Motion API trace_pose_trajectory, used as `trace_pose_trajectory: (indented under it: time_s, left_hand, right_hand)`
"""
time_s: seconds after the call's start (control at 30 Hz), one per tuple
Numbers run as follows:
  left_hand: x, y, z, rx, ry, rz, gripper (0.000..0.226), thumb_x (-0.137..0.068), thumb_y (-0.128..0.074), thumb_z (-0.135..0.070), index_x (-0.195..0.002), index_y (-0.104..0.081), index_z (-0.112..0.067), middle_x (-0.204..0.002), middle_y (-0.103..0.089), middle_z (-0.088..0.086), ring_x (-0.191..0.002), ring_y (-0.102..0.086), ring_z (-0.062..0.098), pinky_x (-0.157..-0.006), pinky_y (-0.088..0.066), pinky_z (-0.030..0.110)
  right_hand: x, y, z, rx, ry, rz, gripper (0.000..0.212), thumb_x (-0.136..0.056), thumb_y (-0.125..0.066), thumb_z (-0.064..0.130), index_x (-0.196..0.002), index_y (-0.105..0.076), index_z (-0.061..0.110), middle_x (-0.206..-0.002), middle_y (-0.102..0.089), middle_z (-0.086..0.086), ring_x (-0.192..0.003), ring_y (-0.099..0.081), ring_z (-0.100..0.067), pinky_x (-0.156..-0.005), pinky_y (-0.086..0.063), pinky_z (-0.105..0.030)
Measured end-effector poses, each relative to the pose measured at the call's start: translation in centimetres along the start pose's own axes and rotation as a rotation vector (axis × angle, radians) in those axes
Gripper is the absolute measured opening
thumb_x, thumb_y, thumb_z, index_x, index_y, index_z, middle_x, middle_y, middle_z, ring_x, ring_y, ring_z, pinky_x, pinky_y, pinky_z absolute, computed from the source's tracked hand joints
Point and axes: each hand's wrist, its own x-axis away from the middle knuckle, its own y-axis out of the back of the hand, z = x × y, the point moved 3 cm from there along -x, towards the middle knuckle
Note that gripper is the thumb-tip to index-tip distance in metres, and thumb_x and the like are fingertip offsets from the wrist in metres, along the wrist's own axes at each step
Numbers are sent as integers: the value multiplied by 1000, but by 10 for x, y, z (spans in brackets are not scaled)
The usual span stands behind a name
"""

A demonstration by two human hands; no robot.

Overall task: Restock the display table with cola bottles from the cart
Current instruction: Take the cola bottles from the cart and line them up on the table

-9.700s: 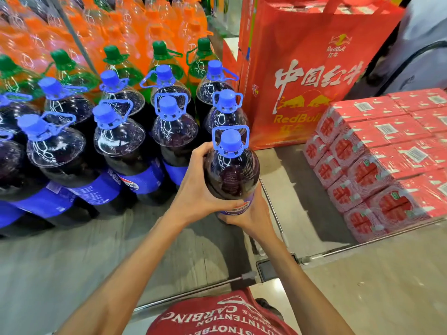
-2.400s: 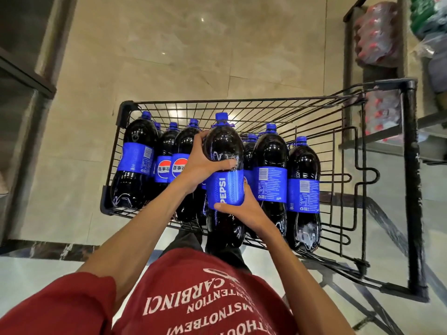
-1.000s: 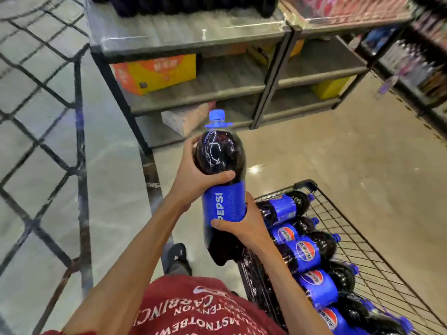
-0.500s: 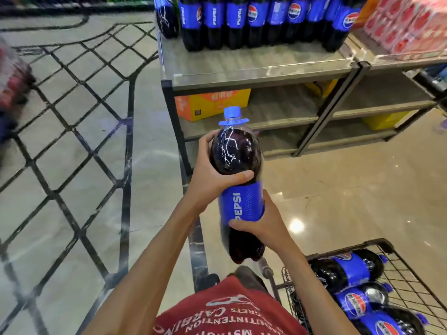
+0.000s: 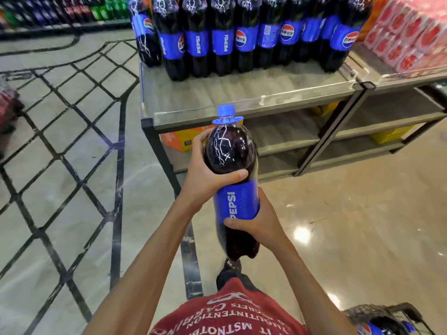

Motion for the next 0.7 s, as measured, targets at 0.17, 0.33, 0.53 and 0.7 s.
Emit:
trace_pose_trajectory:
  time_s: [0.17, 0.33, 0.53, 0.7]
  left_hand:
    - [-80, -24, 0, -17, -1, -8, 103, -45, -91, -36, -134, -40, -21, -129, -57, -10, -115, -61, -2, -92, -47, 14]
    - [-144, -40, 1, 3, 8, 16, 106, -45, -91, -35, -137, -38, -21, -128, -58, -11, -113, -61, -4, -91, -47, 12]
    - [-214, -57, 8, 7, 5, 57, 103, -47, -91, -31, -135, -38, -21, -128, -57, -6, -117, -61, 5, -100, -49, 25]
    - [-270, -74, 15, 37, 1, 108, 99, -48, -91, -32, -132, -39, -28, -125, -59, -14, -115, -62, 1, -96, -48, 19]
  right_hand:
    - [-74, 37, 13, 23, 11, -26, 91, -44, -95, 56, -124, -52, 46, -116, -69, 18, -104, -68, -7, -90, -59, -46]
    - [-134, 64, 26, 45, 25, -37, 86, -47, -96, 51, -120, -50, 47, -114, -68, 20, -102, -69, -7, -87, -60, -45]
    - [-193, 86, 35, 35, 3, -71, 89, -45, -96, 55, -121, -50, 48, -115, -68, 20, -104, -68, -8, -89, -59, -44]
    - [-238, 106, 45, 27, -18, -108, 94, -48, -95, 54, -128, -49, 43, -117, -67, 18, -106, -68, -7, -89, -60, -43]
